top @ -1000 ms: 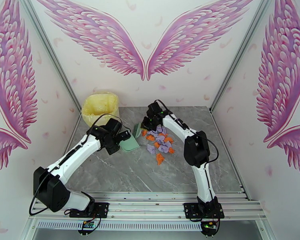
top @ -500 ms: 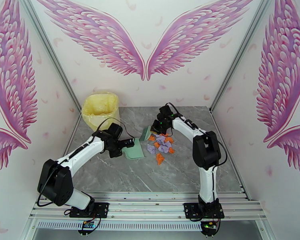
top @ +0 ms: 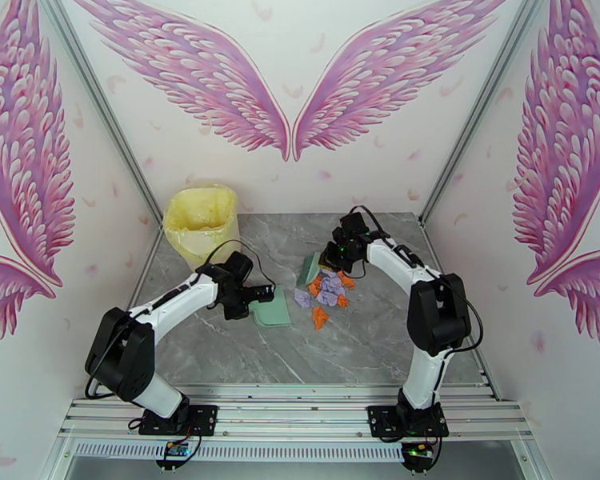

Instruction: Sweep away the paper scraps from the table

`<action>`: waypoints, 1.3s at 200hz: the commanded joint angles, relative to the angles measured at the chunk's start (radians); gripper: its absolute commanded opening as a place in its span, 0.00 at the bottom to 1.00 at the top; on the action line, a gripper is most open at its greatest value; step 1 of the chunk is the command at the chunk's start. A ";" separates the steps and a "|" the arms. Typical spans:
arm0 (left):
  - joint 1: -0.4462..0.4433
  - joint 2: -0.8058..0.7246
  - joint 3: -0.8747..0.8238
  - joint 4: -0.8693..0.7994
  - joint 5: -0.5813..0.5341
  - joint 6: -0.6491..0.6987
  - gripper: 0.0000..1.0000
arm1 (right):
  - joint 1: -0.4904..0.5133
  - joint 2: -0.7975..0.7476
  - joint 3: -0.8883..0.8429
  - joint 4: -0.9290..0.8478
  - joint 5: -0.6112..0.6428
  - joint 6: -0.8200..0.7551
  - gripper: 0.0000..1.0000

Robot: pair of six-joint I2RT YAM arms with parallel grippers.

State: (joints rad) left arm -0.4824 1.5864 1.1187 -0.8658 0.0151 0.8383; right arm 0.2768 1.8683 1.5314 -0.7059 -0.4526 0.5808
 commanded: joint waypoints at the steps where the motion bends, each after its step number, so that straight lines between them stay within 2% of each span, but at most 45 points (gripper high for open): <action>1: 0.009 0.015 0.024 -0.015 0.035 0.007 0.00 | -0.001 -0.098 0.083 -0.068 -0.003 -0.112 0.00; 26: 0.020 0.035 0.044 -0.036 0.054 0.002 0.00 | 0.000 -0.126 0.241 -0.242 0.202 -0.295 0.00; 51: 0.032 0.045 0.054 -0.053 0.073 -0.006 0.00 | 0.003 -0.071 0.395 -0.369 0.617 -0.484 0.00; 73: 0.033 0.058 0.061 -0.061 0.080 -0.010 0.00 | 0.015 0.100 0.565 -0.482 0.936 -0.630 0.00; 89: 0.033 0.064 0.062 -0.061 0.089 -0.013 0.00 | 0.022 0.246 0.701 -0.574 1.070 -0.670 0.00; 124: 0.031 0.085 0.062 -0.061 0.083 -0.023 0.00 | 0.065 0.373 0.700 -0.535 1.164 -0.714 0.00; 159: 0.032 0.110 0.078 -0.061 0.083 -0.040 0.00 | 0.100 0.445 0.684 -0.538 1.186 -0.743 0.00; 206: 0.032 0.130 0.093 -0.099 0.080 -0.049 0.00 | 0.153 0.380 0.478 -0.500 1.165 -0.746 0.00; 260: 0.030 0.142 0.099 -0.105 0.087 -0.053 0.00 | 0.237 0.264 0.304 -0.486 1.063 -0.706 0.00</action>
State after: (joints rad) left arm -0.4522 1.7050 1.1893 -0.9421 0.0937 0.7956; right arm 0.4686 2.2097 1.8862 -1.1908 0.6945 -0.1524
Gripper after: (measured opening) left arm 0.289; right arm 0.140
